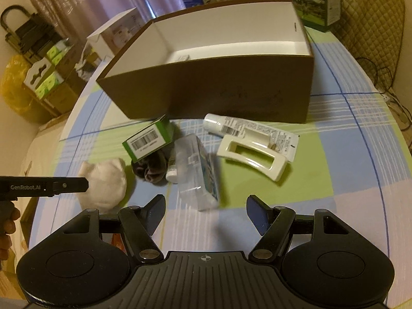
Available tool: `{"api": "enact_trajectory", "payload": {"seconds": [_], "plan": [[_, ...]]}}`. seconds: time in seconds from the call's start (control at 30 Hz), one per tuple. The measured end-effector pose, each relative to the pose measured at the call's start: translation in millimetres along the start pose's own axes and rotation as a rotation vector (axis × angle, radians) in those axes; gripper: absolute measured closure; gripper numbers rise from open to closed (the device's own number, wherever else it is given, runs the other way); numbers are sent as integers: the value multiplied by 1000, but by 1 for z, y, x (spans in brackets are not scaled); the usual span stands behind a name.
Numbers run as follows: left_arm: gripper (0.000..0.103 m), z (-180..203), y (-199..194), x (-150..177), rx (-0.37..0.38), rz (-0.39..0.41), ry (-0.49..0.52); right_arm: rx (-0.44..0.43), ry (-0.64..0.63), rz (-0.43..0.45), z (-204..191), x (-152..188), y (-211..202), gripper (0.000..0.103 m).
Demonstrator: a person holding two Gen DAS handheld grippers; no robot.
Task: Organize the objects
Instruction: 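Move both tools back toward the remaining items on the table, then grasp the white cloth bag with the left tool while the right tool grasps the clear plastic case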
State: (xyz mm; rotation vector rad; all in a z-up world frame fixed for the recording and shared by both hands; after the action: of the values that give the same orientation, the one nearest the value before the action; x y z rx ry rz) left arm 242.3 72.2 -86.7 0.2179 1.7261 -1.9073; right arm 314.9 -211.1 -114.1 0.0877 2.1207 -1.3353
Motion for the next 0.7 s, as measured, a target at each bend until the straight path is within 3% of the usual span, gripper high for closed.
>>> {"api": "enact_trajectory", "payload": {"seconds": [0.63, 0.7], "plan": [[38, 8, 26, 4, -16, -31, 37, 39, -126, -7, -21, -7, 42, 36], [38, 7, 27, 3, -19, -35, 40, 43, -143, -5, -24, -10, 47, 39]]}}
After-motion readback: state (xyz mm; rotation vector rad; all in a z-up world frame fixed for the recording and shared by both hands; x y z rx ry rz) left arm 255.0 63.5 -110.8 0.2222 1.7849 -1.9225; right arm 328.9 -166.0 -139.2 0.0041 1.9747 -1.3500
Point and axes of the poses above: each gripper's, at about its wrist camera, not at the fingertips, and y roughly the way its jaws point, z to its right, x to its underside, the point moved 1 cm from there along y, roughly the way its jaws point, and after that the axes turned 4 degrees about z, right-handed, at the moved point
